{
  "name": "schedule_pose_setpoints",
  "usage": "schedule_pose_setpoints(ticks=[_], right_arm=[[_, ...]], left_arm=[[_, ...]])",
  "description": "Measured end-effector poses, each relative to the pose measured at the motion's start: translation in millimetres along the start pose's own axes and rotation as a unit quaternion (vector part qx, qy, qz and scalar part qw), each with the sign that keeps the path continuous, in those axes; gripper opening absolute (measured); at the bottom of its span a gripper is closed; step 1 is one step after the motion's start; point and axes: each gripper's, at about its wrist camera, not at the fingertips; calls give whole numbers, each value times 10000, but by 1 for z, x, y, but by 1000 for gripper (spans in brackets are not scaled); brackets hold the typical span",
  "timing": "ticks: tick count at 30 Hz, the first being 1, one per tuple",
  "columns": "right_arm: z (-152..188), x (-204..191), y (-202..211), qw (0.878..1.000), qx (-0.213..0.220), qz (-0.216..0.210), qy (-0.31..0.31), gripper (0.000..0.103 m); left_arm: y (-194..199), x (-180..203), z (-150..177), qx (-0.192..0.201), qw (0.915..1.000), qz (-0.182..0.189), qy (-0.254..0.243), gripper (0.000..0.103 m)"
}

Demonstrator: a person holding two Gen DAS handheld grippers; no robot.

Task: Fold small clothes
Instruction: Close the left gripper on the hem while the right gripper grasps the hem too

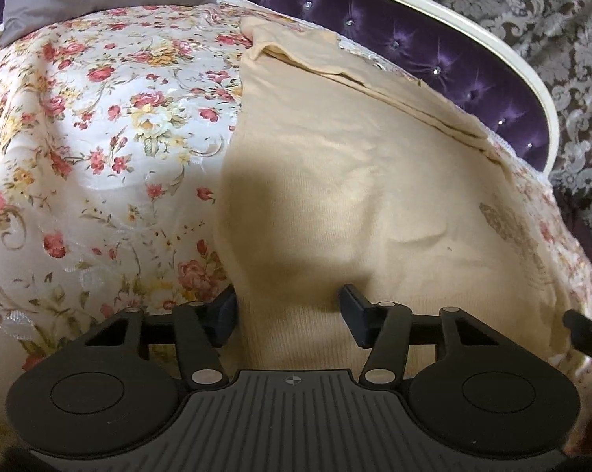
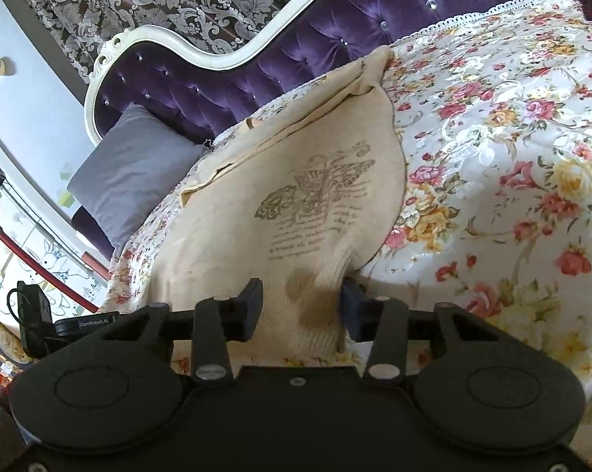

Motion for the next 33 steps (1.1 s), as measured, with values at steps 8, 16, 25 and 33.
schedule_pose_setpoints(ticks=[8, 16, 25, 33], right_arm=[[-1, 2, -1, 10000, -10, -36, -59, 56], [1, 4, -1, 9991, -31, -262, -319, 67], [0, -3, 6, 9998, 146, -124, -68, 17], [-16, -11, 24, 9978, 615, -236, -24, 17]], left_arm=[[1, 6, 2, -190, 9998, -27, -105, 11], [0, 9, 5, -94, 9998, 78, -156, 4], [34, 14, 5, 860, 9954, 403, -143, 4], [60, 15, -17, 1356, 9885, 671, 77, 4]])
Point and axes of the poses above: each gripper's, at about its wrist camera, not at the fingertips, and y roughly against the way its jaws point, x to its right, z to its underside, and after that the axes turned 1 degree about z, right-handed
